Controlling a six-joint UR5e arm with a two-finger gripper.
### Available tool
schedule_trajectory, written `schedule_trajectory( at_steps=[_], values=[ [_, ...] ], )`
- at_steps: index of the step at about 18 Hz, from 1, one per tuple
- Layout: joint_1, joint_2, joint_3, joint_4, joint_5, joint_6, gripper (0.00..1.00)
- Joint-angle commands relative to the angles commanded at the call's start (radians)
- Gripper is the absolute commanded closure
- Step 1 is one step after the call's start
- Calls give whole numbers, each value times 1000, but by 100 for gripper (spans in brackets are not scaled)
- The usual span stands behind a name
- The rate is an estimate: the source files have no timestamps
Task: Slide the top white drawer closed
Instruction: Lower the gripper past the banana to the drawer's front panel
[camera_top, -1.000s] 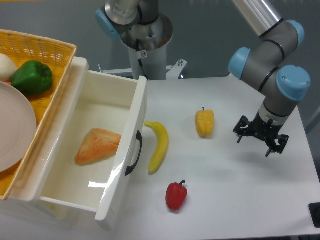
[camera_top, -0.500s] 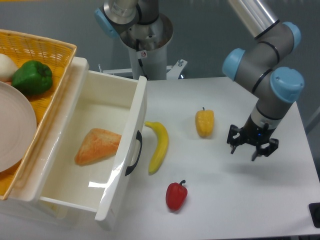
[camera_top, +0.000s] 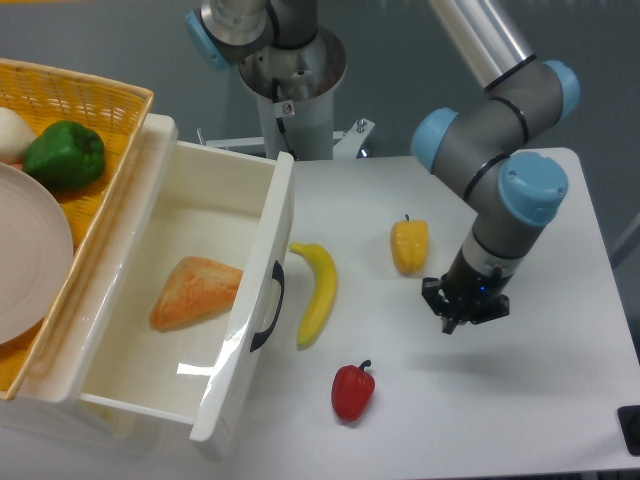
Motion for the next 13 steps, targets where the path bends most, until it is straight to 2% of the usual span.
schedule_trajectory(
  at_steps=[2, 13],
  values=[
    [-2, 18, 3, -57, -49, -2, 100],
    [-41, 69, -6, -212, -200, -3, 100]
  ],
)
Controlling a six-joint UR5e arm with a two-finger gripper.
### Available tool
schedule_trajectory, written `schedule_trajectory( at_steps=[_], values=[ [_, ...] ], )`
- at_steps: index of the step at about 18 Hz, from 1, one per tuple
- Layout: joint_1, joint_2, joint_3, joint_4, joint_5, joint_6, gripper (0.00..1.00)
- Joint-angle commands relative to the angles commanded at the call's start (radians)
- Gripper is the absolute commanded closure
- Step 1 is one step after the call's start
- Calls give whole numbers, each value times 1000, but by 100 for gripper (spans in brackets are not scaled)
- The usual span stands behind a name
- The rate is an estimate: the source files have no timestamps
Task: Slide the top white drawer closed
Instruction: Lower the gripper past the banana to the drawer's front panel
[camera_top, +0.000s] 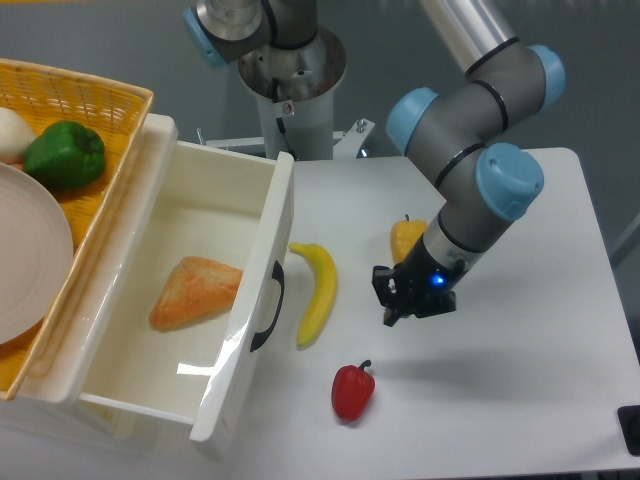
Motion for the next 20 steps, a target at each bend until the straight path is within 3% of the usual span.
schedule_trajectory(
  at_steps=[8, 20],
  values=[
    [-66, 15, -2, -20, -26, -46, 99],
    [-92, 54, -31, -35, -97, -48, 97]
  ],
)
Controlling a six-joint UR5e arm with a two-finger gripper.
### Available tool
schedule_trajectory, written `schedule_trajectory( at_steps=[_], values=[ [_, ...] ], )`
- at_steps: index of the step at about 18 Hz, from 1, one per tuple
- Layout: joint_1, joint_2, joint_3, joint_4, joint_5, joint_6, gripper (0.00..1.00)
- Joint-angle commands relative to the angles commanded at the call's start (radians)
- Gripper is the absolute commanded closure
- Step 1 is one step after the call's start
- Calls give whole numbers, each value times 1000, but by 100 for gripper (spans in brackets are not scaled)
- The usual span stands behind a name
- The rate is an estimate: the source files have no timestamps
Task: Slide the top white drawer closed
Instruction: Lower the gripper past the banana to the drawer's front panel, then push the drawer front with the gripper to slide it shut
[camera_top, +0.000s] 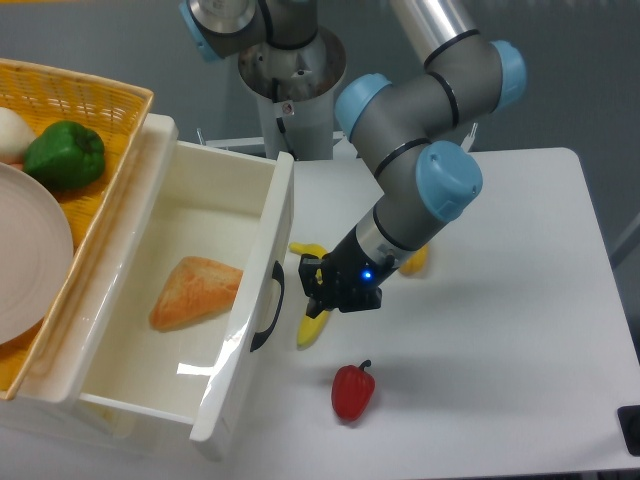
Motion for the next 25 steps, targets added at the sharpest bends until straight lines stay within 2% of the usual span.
schedule_trajectory(
  at_steps=[14, 25],
  values=[
    [-37, 11, 0, -2, -45, -35, 96],
    [-63, 41, 0, -11, -57, -67, 94]
  ],
)
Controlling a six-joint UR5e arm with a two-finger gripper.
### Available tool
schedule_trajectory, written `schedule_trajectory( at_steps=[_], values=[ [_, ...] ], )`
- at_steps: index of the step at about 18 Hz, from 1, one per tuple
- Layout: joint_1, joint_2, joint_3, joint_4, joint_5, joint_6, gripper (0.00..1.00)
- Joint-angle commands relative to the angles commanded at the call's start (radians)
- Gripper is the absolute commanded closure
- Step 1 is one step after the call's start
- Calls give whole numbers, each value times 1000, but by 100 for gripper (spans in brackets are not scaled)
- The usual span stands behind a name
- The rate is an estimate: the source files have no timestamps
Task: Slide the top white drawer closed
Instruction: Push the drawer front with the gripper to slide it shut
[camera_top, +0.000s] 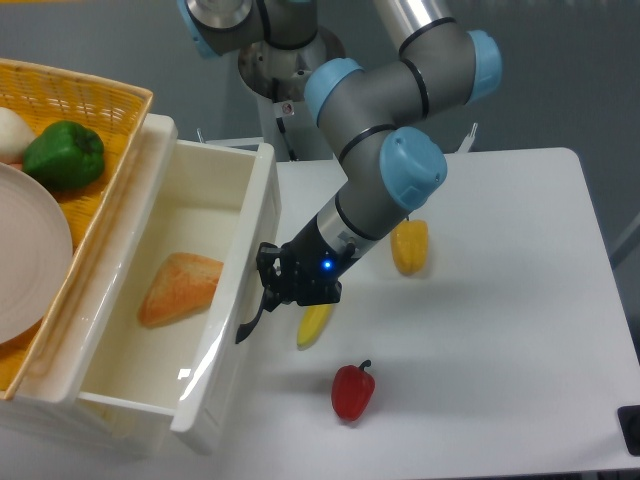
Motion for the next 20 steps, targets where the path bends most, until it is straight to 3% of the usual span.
schedule_trajectory(
  at_steps=[20],
  values=[
    [-87, 0, -2, -6, 9, -48, 92]
  ],
)
